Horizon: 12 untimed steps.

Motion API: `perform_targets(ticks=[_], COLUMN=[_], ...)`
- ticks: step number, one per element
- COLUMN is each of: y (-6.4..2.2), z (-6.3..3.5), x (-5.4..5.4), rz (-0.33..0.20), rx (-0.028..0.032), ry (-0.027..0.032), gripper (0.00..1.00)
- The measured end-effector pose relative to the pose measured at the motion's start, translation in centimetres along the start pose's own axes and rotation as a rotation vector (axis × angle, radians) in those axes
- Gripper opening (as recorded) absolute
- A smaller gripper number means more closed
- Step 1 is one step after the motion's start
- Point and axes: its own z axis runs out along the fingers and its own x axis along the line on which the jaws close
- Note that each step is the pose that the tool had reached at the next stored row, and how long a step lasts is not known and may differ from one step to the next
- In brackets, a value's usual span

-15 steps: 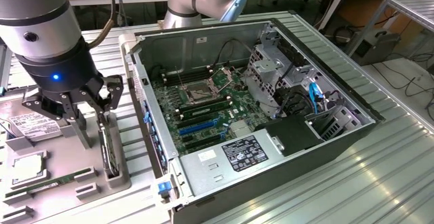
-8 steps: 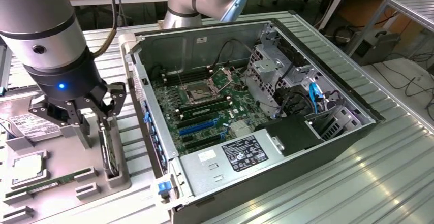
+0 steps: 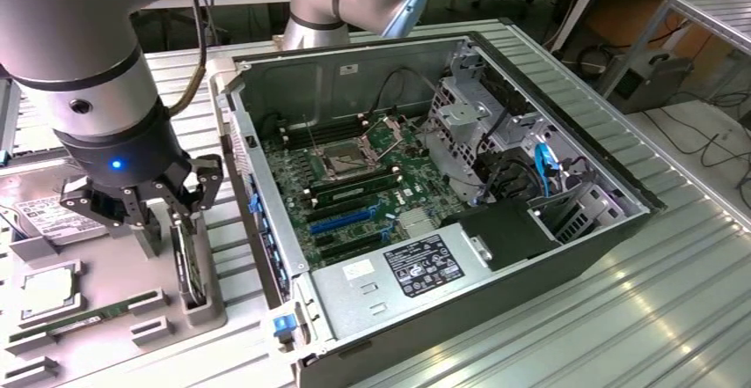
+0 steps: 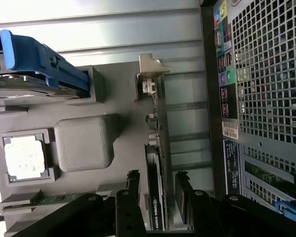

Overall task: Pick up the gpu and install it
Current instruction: 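Pick up the gpu and move the gpu toward the slot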

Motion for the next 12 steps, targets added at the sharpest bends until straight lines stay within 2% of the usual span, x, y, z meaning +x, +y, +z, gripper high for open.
perform_targets(ticks=[7,12], y=[-0.44,-0.48], z=[1.43,1.95], x=[0.0,0.2], rz=[0.003,0.005], rx=[0.0001,-0.0006], ry=[-0.0012,-0.008], gripper=[0.42,0.42])
